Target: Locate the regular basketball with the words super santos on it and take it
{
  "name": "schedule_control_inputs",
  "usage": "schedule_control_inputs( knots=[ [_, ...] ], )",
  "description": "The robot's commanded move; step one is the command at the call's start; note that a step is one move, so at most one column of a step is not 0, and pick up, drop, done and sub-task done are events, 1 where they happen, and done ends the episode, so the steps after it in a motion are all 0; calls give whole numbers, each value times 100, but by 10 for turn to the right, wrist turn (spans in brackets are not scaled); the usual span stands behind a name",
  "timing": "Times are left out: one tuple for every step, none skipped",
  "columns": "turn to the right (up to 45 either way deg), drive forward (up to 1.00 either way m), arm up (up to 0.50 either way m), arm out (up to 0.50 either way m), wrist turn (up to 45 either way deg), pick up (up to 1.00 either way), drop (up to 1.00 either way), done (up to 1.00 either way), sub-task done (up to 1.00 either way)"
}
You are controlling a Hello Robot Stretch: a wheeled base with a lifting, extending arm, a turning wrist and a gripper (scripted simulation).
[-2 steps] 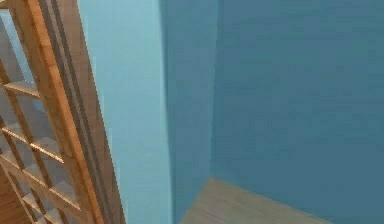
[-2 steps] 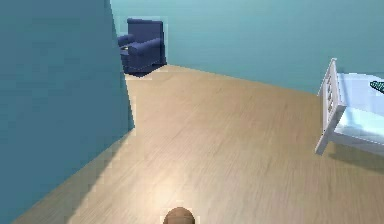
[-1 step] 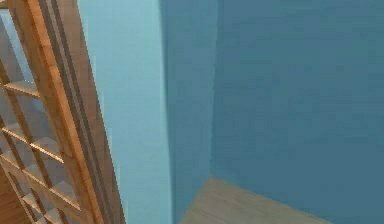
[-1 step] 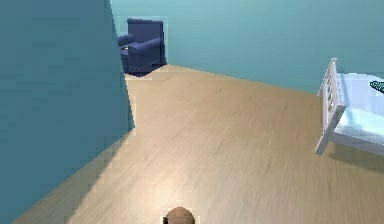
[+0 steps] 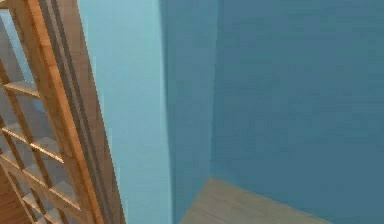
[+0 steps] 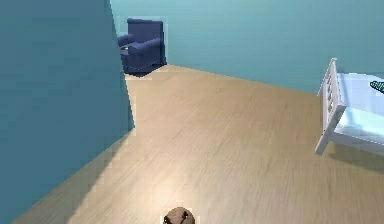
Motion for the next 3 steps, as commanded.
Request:
schedule_control_inputs(
  knots=[
    [0, 0, -30, 0, 0, 0, 0, 0, 0],
    [0, 0, 0, 0, 0, 100, 0, 0, 0],
    [0, 0, 10, 0, 0, 0, 0, 0, 0]
  ],
)
